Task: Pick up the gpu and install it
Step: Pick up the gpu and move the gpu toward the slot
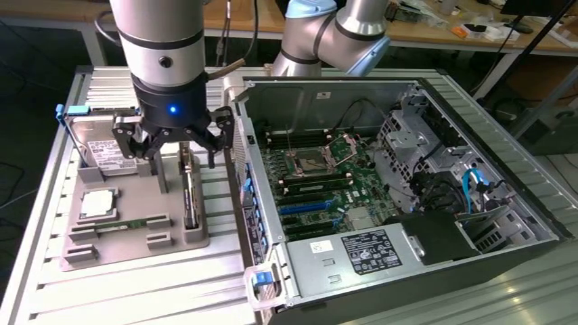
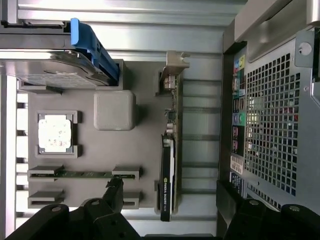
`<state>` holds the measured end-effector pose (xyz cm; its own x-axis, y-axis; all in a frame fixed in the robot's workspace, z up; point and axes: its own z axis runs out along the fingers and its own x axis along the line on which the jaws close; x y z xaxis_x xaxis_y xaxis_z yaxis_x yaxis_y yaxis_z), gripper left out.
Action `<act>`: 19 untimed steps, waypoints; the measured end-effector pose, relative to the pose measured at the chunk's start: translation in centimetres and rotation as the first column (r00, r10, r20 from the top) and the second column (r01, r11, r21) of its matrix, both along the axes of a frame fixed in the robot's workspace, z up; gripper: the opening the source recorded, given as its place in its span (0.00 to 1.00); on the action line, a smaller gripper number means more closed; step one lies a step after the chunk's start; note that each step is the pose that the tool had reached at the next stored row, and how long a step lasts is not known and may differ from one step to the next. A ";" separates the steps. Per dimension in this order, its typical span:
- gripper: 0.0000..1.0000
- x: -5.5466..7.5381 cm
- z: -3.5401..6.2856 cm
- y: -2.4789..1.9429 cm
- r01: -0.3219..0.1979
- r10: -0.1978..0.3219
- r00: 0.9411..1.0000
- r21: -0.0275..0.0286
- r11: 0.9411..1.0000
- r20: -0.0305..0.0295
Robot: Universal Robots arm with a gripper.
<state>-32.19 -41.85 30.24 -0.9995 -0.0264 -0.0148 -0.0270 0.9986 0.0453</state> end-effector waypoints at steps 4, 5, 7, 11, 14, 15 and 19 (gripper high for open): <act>0.84 0.0 -0.72 -0.10 0.000 0.000 1.000 0.000 1.000 0.000; 0.84 0.1 -0.91 -0.12 0.000 0.000 1.000 0.000 1.000 0.000; 0.84 0.1 -1.26 -0.16 0.000 0.000 1.000 0.000 1.000 0.000; 0.84 0.1 -2.13 -0.21 0.000 0.000 1.000 0.000 1.000 0.000; 0.84 0.2 -2.83 -0.21 0.000 0.000 1.000 0.000 1.000 0.000; 0.84 0.2 -3.01 -0.21 0.000 0.000 1.000 0.000 1.000 0.000; 0.84 0.3 -3.78 -0.15 0.000 0.000 1.000 0.001 1.000 0.000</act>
